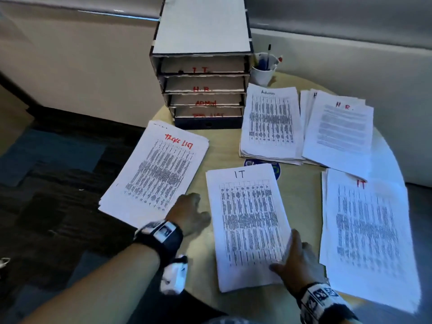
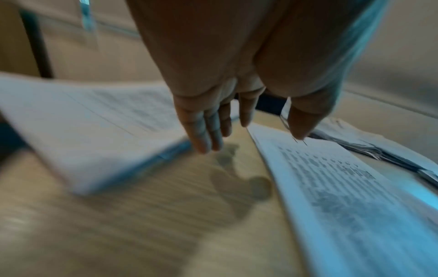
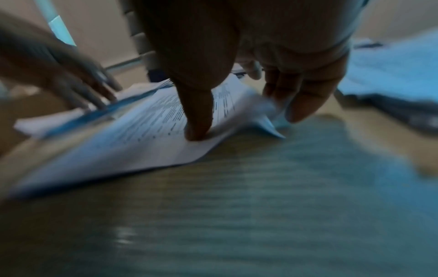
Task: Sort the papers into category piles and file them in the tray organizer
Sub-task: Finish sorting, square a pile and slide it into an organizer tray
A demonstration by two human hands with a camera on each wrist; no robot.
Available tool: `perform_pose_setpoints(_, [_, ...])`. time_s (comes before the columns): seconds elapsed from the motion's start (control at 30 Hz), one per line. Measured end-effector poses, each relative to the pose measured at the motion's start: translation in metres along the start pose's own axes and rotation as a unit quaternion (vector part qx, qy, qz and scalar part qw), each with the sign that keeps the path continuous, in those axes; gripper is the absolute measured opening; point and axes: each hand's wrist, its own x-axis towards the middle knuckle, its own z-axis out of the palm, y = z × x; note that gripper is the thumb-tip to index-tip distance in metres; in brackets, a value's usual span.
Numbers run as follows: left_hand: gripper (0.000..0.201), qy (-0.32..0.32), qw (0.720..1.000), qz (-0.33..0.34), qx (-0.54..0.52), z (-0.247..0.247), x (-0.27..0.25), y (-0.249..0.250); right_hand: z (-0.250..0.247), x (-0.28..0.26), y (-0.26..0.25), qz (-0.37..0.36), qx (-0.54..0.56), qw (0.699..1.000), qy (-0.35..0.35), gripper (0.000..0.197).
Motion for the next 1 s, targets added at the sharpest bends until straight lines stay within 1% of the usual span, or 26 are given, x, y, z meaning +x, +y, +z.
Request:
perform_pose_setpoints(0.03, [0.071,-0.004,1.000,-0.015,0.016,0.006,0.011,0.016,0.001,0.000,0.001,0.015,0.033,0.999,-0.009,0.095])
perform_pose_setpoints(0.07, [0.071,0.002,0.999,-0.037,0.014,0.013,0.021,0.030,0.004,0.002,0.005,0.017,0.062,0.998,-0.012,0.080])
perform_pose_setpoints(0.17, [0.064,0.024,0.989,-0.116,-0.089,0.033,0.035,0.058,0.009,0.001,0.017,-0.004,0.100,0.995,-0.009,0.028])
perform_pose_setpoints(0.2, [0.056,0.030,0.984,-0.126,-0.119,0.040,0.036,0.061,0.012,0.000,0.021,-0.021,0.133,0.991,0.000,0.017])
perform_pose_setpoints(0.23, [0.040,0.036,0.982,-0.123,-0.137,0.047,0.036,0.062,0.015,-0.002,0.026,-0.037,0.179,0.983,-0.003,0.013])
perform_pose_setpoints(0.27, [0.025,0.047,0.981,-0.112,-0.148,0.054,0.034,0.061,0.016,-0.005,0.034,-0.052,0.221,0.974,-0.005,0.016])
perform_pose_setpoints(0.3, [0.019,0.060,0.979,-0.097,-0.167,0.062,0.031,0.058,0.017,-0.007,0.041,-0.062,0.251,0.966,-0.005,0.015])
perform_pose_setpoints(0.37, [0.025,0.050,0.969,-0.081,-0.226,0.071,0.024,0.052,0.023,-0.010,0.057,-0.073,0.257,0.963,-0.032,0.009])
perform_pose_setpoints(0.4, [0.021,0.043,0.962,-0.074,-0.261,0.072,0.021,0.048,0.028,-0.007,0.067,-0.082,0.242,0.966,-0.050,0.008])
perform_pose_setpoints(0.43, [0.012,0.039,0.953,-0.065,-0.293,0.073,0.019,0.046,0.028,-0.006,0.075,-0.095,0.228,0.967,-0.069,0.009])
perform_pose_setpoints(0.47, [0.010,0.037,0.946,-0.060,-0.317,0.069,0.015,0.043,0.024,-0.006,0.077,-0.108,0.223,0.965,-0.082,0.009])
perform_pose_setpoints(0.5, [0.019,0.035,0.941,-0.061,-0.332,0.065,0.011,0.042,0.022,-0.002,0.081,-0.120,0.226,0.963,-0.082,0.009])
perform_pose_setpoints(0.53, [0.030,0.031,0.936,-0.064,-0.346,0.060,0.005,0.041,0.016,-0.001,0.076,-0.131,0.246,0.958,-0.068,0.018])
perform_pose_setpoints(0.57, [0.034,0.036,0.931,-0.062,-0.359,0.056,0.001,0.041,0.009,0.004,0.073,-0.130,0.283,0.949,-0.044,0.032])
perform_pose_setpoints(0.6, [0.034,0.037,0.927,-0.058,-0.368,0.052,-0.007,0.045,0.000,0.008,0.065,-0.125,0.326,0.937,-0.017,0.045])
perform_pose_setpoints(0.63, [0.039,0.044,0.922,-0.049,-0.382,0.048,-0.014,0.049,-0.008,0.014,0.056,-0.109,0.367,0.924,0.007,0.052])
perform_pose_setpoints(0.67, [0.053,0.041,0.917,-0.037,-0.394,0.045,-0.023,0.055,-0.017,0.019,0.047,-0.091,0.399,0.912,0.025,0.057])
perform_pose_setpoints(0.7, [0.061,0.036,0.907,-0.023,-0.419,0.044,-0.030,0.059,-0.028,0.026,0.037,-0.077,0.415,0.905,0.041,0.061])
perform_pose_setpoints(0.73, [0.055,0.039,0.896,-0.016,-0.442,0.042,-0.037,0.066,-0.034,0.035,0.031,-0.062,0.414,0.906,0.058,0.064])
perform_pose_setpoints(0.77, [0.041,0.027,0.892,-0.016,-0.452,0.042,-0.041,0.068,-0.043,0.042,0.024,-0.045,0.402,0.911,0.076,0.067])
perform_pose_setpoints(0.8, [0.042,0.020,0.882,-0.021,-0.471,0.040,-0.048,0.073,-0.048,0.048,0.020,-0.036,0.395,0.913,0.094,0.067])
perform_pose_setpoints(0.87, [0.046,0.006,0.871,-0.016,-0.491,0.038,-0.052,0.075,-0.054,0.061,0.017,-0.028,0.384,0.916,0.110,0.054])
perform_pose_setpoints(0.93, [0.055,0.012,0.867,-0.005,-0.499,0.040,-0.046,0.066,-0.060,0.063,0.016,-0.036,0.367,0.922,0.115,0.034])
perform_pose_setpoints(1.0, [0.067,0.021,0.864,-0.022,-0.503,0.045,-0.034,0.048,-0.065,0.062,0.020,-0.050,0.355,0.922,0.144,0.026])
